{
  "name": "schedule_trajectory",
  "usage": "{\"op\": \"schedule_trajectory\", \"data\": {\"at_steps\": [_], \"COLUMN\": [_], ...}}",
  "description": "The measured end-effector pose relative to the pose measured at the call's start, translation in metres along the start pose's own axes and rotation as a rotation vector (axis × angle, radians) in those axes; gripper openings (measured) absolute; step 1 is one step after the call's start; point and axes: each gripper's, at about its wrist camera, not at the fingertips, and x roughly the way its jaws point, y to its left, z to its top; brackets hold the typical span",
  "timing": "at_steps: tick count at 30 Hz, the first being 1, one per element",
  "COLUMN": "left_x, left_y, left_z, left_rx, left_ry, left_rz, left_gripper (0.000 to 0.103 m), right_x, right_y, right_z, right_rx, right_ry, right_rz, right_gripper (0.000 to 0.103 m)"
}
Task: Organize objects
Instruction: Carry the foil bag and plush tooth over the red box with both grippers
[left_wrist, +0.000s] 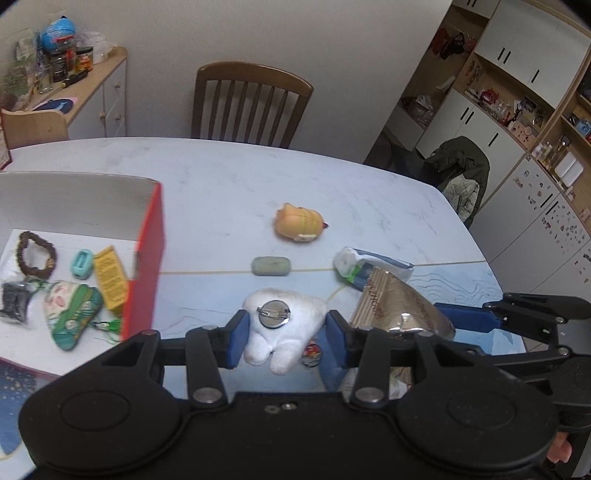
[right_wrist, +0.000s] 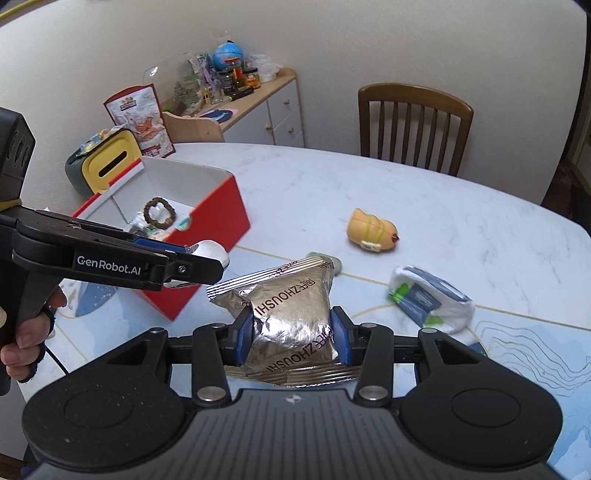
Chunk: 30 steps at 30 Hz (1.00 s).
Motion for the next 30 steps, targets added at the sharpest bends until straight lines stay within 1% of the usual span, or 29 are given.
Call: {"op": "schedule_trajectory", "data": {"at_steps": [7,13,21,30], "left_x": [-0.019,-0.036,-0.049,-0.049], "left_y": [0.046,0.090,0.147,0.204], "left_z": [0.005,0.015,0.027,0.033], "left_rx": [-0.009,-0.014,-0.021,-0.042], "left_ry": [0.004,-0.001,-0.011,0.003], "left_rz": [0.017,0.035,0.056,0.096], "left_gripper": [0.044,0.044,0.044,0.044], "right_x": [0.004,0.016,0.043,0.083], "right_y": [0.036,0.068,0.113,0.157], "right_z": [0.015,0.031,0.054,0.078], "right_rx": [0.002,0.008,0.000,-0.017], "right_ry": [-0.014,-0.024,-0.024,-0.013], "right_rz": [-0.013,-0.016,-0.020,-0.025], "right_gripper": [0.043,0.043,0.043,0.043]}}
